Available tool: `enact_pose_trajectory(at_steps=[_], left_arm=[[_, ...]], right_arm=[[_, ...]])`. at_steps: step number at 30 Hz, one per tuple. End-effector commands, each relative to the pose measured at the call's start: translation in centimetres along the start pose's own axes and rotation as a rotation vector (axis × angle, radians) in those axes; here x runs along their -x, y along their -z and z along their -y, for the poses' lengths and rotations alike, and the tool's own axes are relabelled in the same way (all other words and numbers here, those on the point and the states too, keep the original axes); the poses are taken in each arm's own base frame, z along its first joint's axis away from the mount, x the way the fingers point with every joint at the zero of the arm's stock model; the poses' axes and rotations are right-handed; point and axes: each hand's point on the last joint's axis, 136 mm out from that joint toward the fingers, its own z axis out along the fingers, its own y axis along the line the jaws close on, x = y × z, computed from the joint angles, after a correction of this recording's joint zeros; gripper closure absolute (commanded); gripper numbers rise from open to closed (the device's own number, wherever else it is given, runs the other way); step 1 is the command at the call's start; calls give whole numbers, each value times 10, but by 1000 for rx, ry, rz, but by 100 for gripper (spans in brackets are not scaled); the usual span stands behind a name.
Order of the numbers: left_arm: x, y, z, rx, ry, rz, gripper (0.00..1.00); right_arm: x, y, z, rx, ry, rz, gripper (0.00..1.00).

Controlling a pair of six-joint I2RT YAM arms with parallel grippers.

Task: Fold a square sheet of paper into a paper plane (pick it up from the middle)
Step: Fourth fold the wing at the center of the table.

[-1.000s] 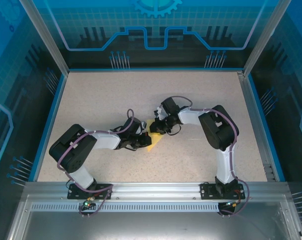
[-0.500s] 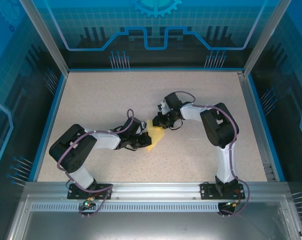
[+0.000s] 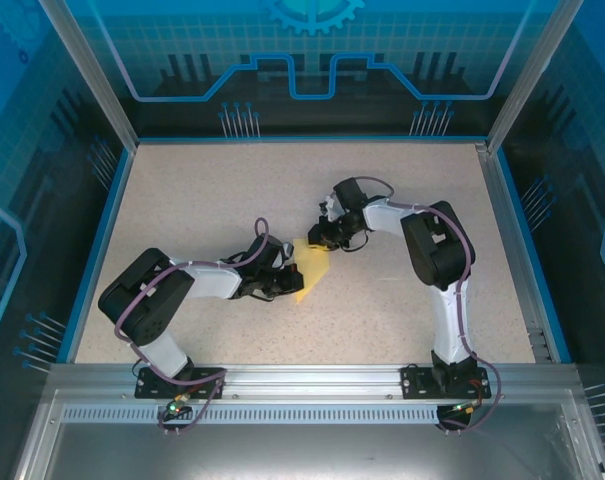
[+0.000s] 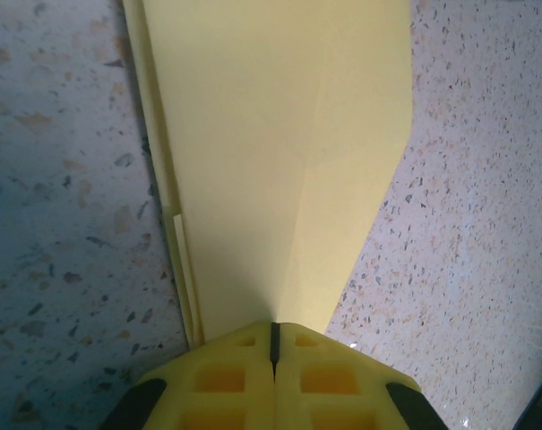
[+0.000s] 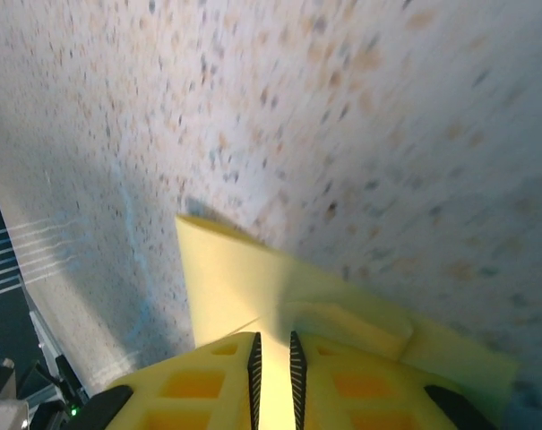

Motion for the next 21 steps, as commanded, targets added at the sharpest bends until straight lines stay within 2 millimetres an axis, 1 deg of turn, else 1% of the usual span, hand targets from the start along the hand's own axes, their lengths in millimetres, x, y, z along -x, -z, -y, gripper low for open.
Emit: enact_pose_trajectory(at_steps=[1, 6, 8, 11, 13, 15, 18, 21], left_arm=[[-54, -2, -74, 265, 58, -159, 100], [-53, -1, -73, 263, 57, -154, 100], [-53, -2, -73, 262, 59, -156, 100], [-53, -2, -71, 258, 47, -157, 100], [-53, -2, -70, 255, 36, -165, 100], [-52, -2, -68, 250, 25, -168, 100], [-53, -1, -65, 238, 5, -180, 100], [-54, 0, -64, 236, -12, -188, 100]], right_arm=[[28, 5, 28, -69, -11, 69, 80], [34, 5, 32, -71, -20, 69, 80], [38, 9, 30, -63, -17, 76, 80], [40, 18, 21, -53, 1, 92, 80], [42, 31, 11, -40, 26, 113, 80], [42, 42, 0, -33, 54, 134, 79], [34, 57, -12, -9, 80, 160, 78], [21, 63, -16, 10, 93, 166, 77]])
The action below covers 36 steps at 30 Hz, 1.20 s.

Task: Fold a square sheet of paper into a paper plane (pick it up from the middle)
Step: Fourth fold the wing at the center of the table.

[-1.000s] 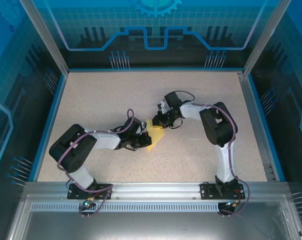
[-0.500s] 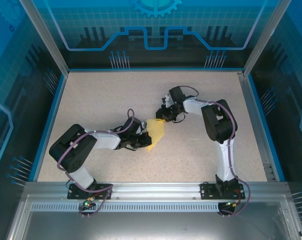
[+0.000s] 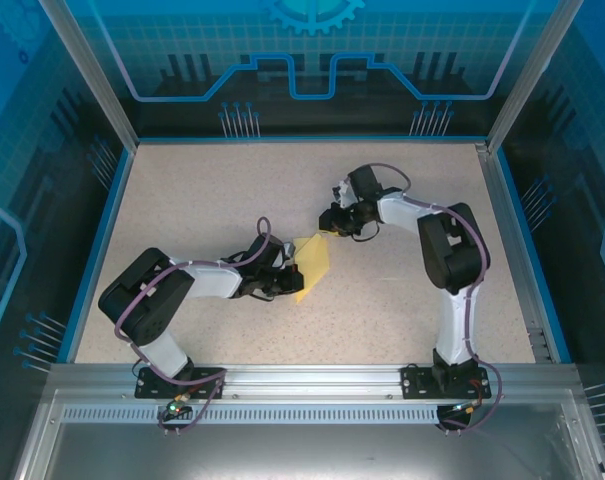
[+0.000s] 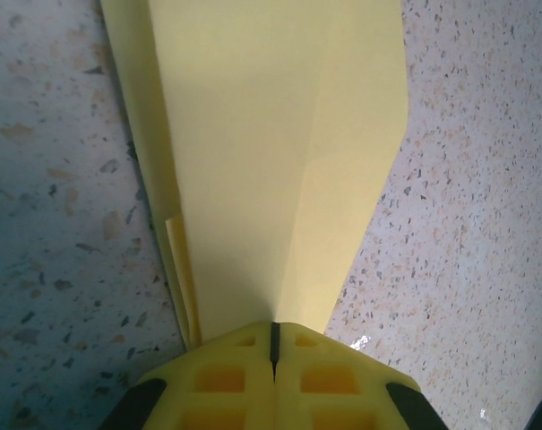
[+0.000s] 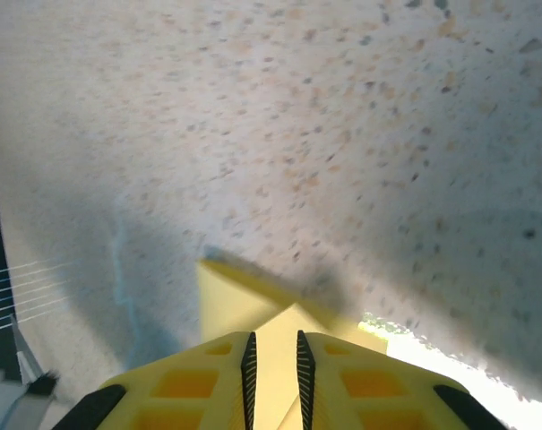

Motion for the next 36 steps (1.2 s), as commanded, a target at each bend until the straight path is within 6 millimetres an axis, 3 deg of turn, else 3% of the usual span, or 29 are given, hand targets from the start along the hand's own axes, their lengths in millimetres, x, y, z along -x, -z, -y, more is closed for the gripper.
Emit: enact_pose_trajectory(at_steps=[1, 7, 14, 21, 26, 36], left_arm=[[-57, 0, -61, 221, 35, -191, 100], [-59, 2, -56, 206, 0, -210, 100], [-53, 2, -51, 194, 5, -194, 100], [-48, 1, -42, 161, 20, -181, 100], [-42, 3, -27, 81, 55, -175, 98], [-10, 21, 23, -114, 121, -156, 85]], right_arm=[[-6, 16, -12, 36, 38, 29, 77], [-51, 4, -30, 99, 65, -42, 76], [-78, -25, -39, 111, 80, -122, 77], [-90, -51, -12, 46, 33, -173, 80], [-100, -58, 9, -13, 5, -193, 83], [-106, -59, 16, -28, -3, -197, 83]])
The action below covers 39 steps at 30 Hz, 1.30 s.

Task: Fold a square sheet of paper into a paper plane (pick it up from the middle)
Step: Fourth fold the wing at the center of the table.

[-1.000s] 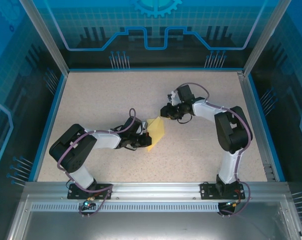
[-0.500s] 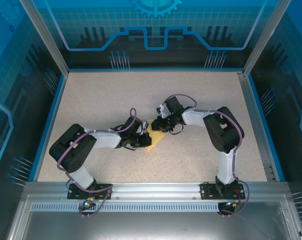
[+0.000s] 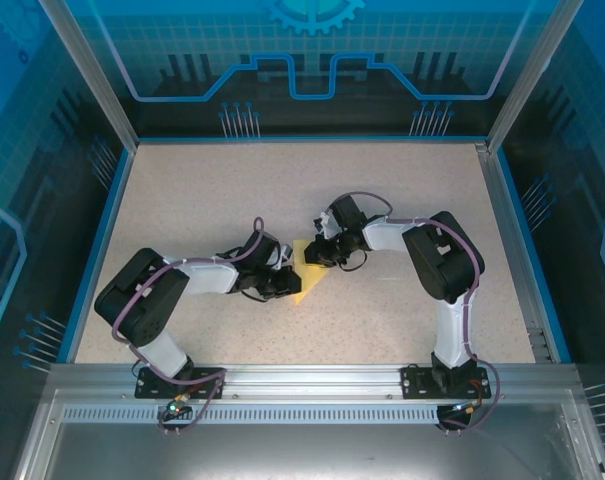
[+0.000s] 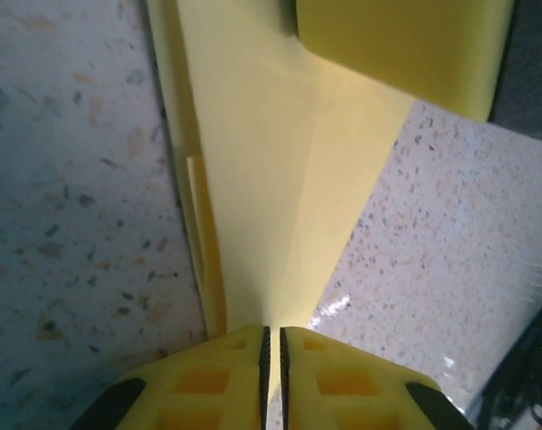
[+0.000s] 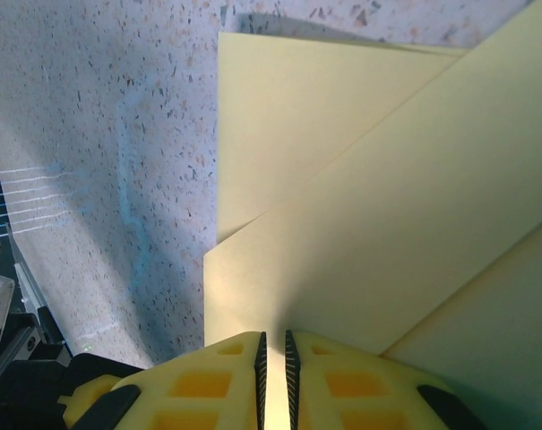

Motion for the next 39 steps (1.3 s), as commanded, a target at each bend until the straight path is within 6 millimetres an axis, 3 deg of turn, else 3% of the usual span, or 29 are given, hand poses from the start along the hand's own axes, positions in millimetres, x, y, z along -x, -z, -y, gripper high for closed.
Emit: enact_pose_trajectory(at_steps=[1, 11, 24, 39], left_arm=[[-1, 8, 23, -79, 47, -41, 85], [1, 4, 27, -125, 69, -54, 82], [-43, -5, -28, 42, 138, -179, 84], [-67, 16, -51, 175, 108, -230, 87]], right_arm=[[-17, -14, 30, -78, -48, -41, 83], [-20, -17, 36, -92, -59, -50, 83], [-22, -17, 40, -113, -59, -56, 83], [-24, -17, 43, -129, -64, -60, 83]])
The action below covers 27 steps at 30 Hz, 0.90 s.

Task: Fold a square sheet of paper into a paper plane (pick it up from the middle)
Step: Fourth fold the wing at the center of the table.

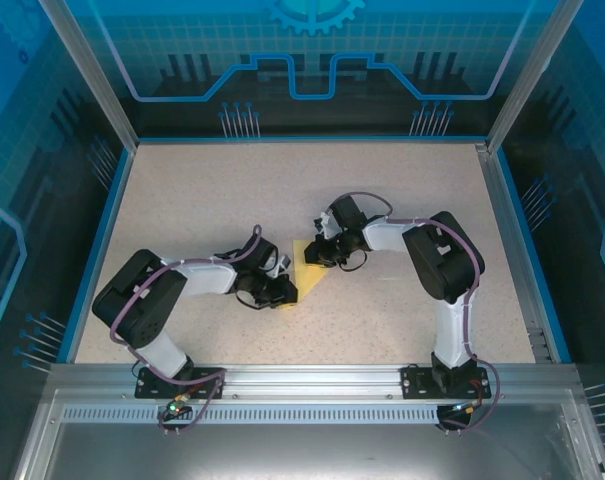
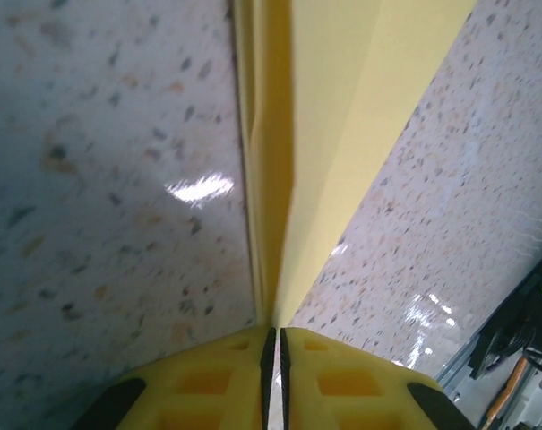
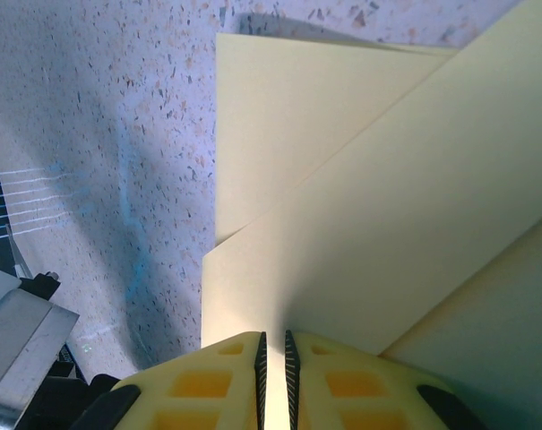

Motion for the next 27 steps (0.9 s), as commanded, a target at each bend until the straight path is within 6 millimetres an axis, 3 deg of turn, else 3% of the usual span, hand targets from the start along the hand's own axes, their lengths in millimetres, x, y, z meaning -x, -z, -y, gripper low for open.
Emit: enact_pose_trajectory(at_steps=[1, 12, 18, 23, 27], left_arm=[[-32, 6, -38, 139, 70, -76, 87], [15, 53, 28, -15, -28, 183, 81], [42, 36, 59, -128, -37, 161, 81], [60, 18, 58, -131, -29, 159, 80], [57, 1, 44, -90, -11, 108, 80]], right_arm=[[-23, -17, 42, -123, -63, -62, 83], [-23, -17, 39, -121, -63, -60, 83], [-22, -17, 39, -123, -63, -60, 83], [-23, -19, 40, -119, -66, -66, 83], [-24, -19, 40, -123, -67, -65, 82]])
